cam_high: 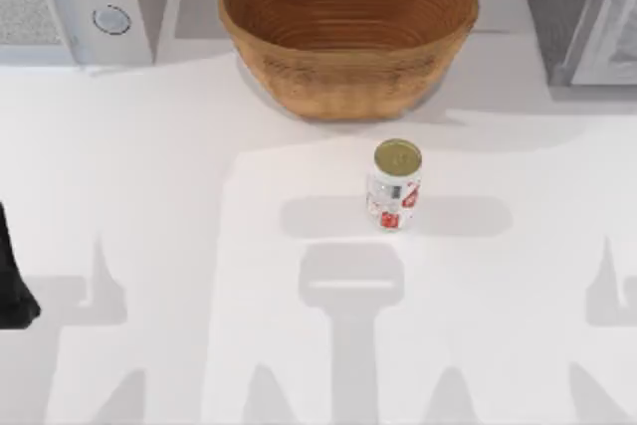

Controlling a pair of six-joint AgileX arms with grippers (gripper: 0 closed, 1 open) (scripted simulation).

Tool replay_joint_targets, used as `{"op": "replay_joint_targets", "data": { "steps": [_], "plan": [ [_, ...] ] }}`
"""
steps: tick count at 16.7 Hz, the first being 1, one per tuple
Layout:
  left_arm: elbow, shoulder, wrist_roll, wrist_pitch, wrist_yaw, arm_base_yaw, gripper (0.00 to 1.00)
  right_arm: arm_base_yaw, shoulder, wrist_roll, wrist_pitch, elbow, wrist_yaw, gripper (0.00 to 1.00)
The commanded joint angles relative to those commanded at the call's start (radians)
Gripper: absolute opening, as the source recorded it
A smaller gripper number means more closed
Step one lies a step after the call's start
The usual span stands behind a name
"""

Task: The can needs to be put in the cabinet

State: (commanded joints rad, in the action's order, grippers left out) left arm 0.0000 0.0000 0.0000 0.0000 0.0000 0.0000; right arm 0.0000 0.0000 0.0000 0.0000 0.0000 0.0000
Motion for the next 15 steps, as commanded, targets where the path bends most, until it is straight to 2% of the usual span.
{"op": "replay_joint_targets", "data": {
  "steps": [3, 7, 11, 15],
  "plan": [
    [0.000, 0.000, 0.000, 0.000, 0.000, 0.000, 1.00, 0.000, 0.000, 0.000, 0.000, 0.000, 0.000, 1.00],
    [0.000, 0.000, 0.000, 0.000, 0.000, 0.000, 1.00, 0.016, 0.039, -0.115, 0.033, 0.016, 0.018, 1.00],
    [0.000, 0.000, 0.000, 0.000, 0.000, 0.000, 1.00, 0.057, 0.135, -0.377, 0.107, 0.051, 0.057, 1.00],
    [0.000, 0.000, 0.000, 0.000, 0.000, 0.000, 1.00, 0.116, 0.280, -0.761, 0.215, 0.101, 0.115, 1.00]
  ]
}}
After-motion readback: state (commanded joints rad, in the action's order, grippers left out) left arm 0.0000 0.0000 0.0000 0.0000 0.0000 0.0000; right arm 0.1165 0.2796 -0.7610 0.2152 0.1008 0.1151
